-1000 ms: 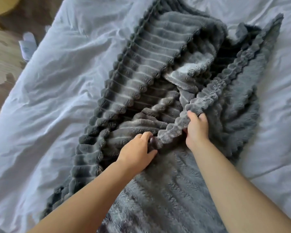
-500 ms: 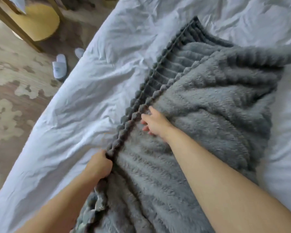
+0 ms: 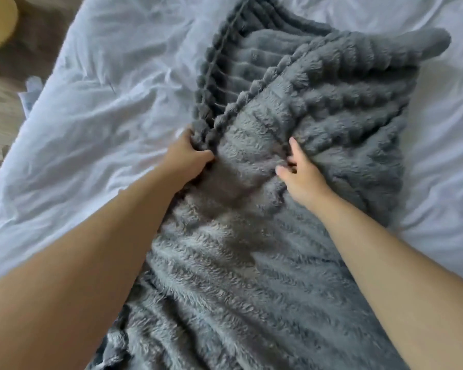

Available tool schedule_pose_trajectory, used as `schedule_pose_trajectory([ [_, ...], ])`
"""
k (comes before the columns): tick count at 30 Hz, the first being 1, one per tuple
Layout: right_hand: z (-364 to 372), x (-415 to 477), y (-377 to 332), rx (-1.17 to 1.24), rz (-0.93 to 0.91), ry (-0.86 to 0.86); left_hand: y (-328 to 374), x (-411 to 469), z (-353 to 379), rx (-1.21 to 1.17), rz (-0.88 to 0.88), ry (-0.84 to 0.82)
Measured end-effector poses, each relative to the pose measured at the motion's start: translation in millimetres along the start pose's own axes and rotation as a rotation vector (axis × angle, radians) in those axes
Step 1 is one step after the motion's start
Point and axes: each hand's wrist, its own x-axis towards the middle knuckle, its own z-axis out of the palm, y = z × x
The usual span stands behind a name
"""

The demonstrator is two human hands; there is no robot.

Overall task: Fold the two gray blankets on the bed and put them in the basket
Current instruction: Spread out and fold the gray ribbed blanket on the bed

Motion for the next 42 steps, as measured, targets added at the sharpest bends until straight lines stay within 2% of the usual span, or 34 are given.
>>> schedule_pose_trajectory([
  [3, 17, -18, 13, -0.13, 0.162, -0.109, -1, -36, 25, 0.136, 0.093, -0.209],
  [5, 19, -30, 7, -0.228, 0.25, -0.222, -17, -71, 38, 0.234, 0.113, -0.423],
  [6, 16, -35, 2, -0.227, 0.299, -0.189, -25, -89, 42, 0.318, 0.125, -0.519],
  [7, 11, -38, -3, -0.159, 0.331, -0.07, -35, -105, 46, 0.416, 0.144, -0.6],
  [9, -3, -42, -13, 0.108, 0.334, 0.39, -47, -131, 48, 0.518, 0.198, -0.695],
  [10, -9, -43, -21, 0.226, 0.287, 0.593, -50, -142, 47, 0.514, 0.215, -0.73],
  [11, -13, -42, -31, 0.314, 0.219, 0.698, -51, -151, 45, 0.508, 0.217, -0.771],
  [13, -14, -35, -48, 0.37, 0.126, 0.663, -46, -165, 39, 0.495, 0.186, -0.909],
  [15, -12, -29, -50, 0.161, 0.149, 0.5, -36, -174, 31, 0.493, 0.099, -1.131],
  [16, -11, -29, -46, 0.021, 0.163, 0.401, -28, -177, 24, 0.567, 0.079, -1.249],
  [18, -6, -40, -30, -0.13, 0.192, 0.259, -17, -172, 11, 0.676, 0.07, -1.326],
  [19, -2, -49, -19, -0.112, 0.214, 0.216, -12, -166, 7, 0.611, 0.055, -1.27],
  [20, 3, -61, -7, -0.06, 0.241, 0.192, -5, -157, 4, 0.447, 0.014, -1.118],
  [21, 7, -72, 5, -0.015, 0.268, 0.174, -2, -144, 2, 0.225, -0.081, -0.88],
  [23, 16, -96, 32, -0.01, 0.309, 0.118, -1, -104, 2, -0.208, -0.246, -0.303],
  [24, 20, -107, 47, -0.052, 0.328, 0.06, 0, -84, 2, -0.294, -0.264, -0.121],
  [25, 25, -119, 62, -0.133, 0.344, -0.016, 1, -66, 5, -0.325, -0.253, -0.068],
  [27, 35, -139, 85, -0.303, 0.318, -0.144, 6, -41, 21, -0.374, -0.213, -0.165],
  [30, 37, -152, 88, -0.27, 0.267, -0.082, 15, -35, 61, -0.299, -0.158, -0.263],
  [32, 27, -146, 70, -0.062, 0.321, 0.161, 15, -51, 83, -0.202, -0.108, -0.262],
  [35, -1, -121, 39, 0.264, 0.266, 0.847, -2, -87, 96, -0.053, -0.115, -0.242],
  [36, -12, -109, 31, 0.328, 0.201, 0.961, -11, -99, 97, -0.039, -0.109, -0.24],
  [37, -21, -94, 25, 0.376, 0.152, 0.973, -20, -111, 98, -0.018, -0.101, -0.242],
  [38, -29, -80, 21, 0.389, 0.158, 0.903, -27, -122, 97, 0.016, -0.099, -0.24],
  [40, -33, -51, 27, 0.278, 0.256, 0.663, -41, -136, 96, 0.061, -0.087, -0.22],
  [42, -30, -42, 39, 0.061, 0.353, 0.425, -47, -141, 93, 0.077, -0.069, -0.2],
])
